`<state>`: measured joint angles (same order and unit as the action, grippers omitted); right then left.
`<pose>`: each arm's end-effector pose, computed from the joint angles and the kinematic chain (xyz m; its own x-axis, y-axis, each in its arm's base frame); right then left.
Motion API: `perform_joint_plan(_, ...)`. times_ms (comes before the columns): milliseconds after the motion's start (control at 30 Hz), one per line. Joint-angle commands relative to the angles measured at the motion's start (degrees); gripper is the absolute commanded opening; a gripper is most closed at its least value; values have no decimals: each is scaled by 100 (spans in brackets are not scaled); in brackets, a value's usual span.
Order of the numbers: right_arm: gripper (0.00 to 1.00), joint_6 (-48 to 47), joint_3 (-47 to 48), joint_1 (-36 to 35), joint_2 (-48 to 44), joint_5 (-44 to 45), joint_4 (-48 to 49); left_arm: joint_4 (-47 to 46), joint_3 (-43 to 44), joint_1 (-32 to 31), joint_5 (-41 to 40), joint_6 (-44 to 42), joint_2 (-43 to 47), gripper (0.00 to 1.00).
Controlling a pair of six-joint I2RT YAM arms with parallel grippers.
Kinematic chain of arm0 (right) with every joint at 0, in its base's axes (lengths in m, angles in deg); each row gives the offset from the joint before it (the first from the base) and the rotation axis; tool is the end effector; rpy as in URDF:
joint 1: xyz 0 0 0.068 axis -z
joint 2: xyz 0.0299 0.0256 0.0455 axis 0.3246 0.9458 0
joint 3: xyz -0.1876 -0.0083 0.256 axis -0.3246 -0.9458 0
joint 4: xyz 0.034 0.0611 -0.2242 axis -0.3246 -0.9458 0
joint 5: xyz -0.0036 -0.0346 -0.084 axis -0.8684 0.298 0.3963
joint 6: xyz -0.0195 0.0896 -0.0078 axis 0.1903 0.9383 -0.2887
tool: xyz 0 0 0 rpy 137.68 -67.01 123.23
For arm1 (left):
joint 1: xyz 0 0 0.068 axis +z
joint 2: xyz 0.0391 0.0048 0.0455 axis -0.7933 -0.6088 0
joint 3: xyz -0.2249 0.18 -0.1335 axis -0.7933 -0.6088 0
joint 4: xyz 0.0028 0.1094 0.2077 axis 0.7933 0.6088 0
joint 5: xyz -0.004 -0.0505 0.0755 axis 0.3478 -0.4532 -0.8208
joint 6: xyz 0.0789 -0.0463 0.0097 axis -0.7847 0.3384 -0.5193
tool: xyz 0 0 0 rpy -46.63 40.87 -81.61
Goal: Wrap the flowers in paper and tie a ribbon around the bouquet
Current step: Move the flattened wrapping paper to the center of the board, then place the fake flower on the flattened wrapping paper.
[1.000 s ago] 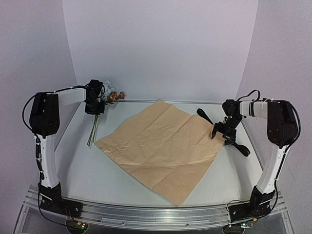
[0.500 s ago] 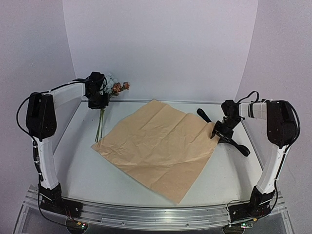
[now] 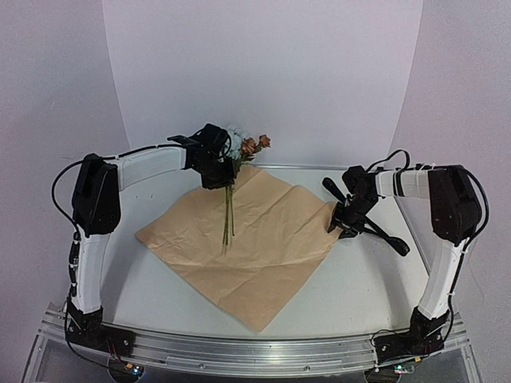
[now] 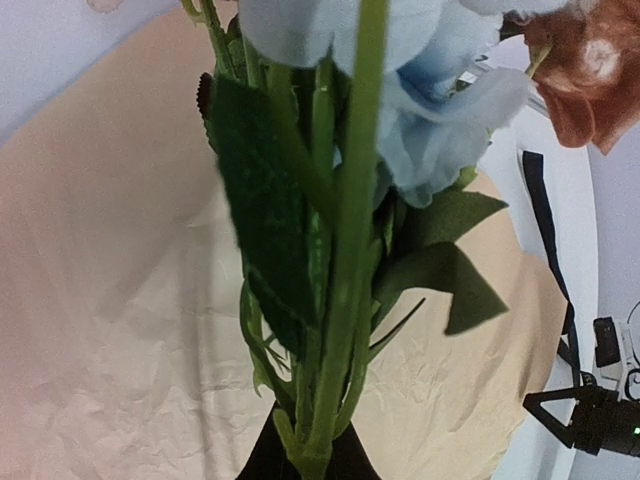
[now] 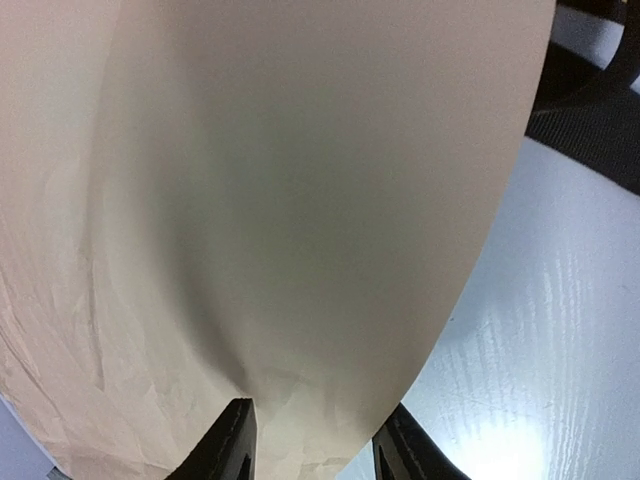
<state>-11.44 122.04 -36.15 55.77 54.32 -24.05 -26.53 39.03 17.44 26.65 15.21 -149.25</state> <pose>0.3680 0.1399 0.1784 -0.9421 0.3257 -0.0800 0.2641 0.8675 0.4217 0.4236 -0.3008 0.2614 -0.8525 -0.1715 -0.4939 0.0719 0.8973 -0.4356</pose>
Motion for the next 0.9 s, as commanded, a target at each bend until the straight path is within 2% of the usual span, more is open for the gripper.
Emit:
perform_joint_plan(0,42,171,-147,-142,-246,238,49,-360,433,-187,86,710,-362,0)
perform_joint_plan(433,42,90,-417,-305,-381,355,94,-164,1121,-508,179,475,-1381,0)
perform_joint_plan(700,46,13,-484,-345,-481,388,94,-176,1088,-520,194,400,-1571,0)
perform_joint_plan(867,51,-9,-527,-361,-577,374,94,-229,1004,-523,186,369,-1535,11)
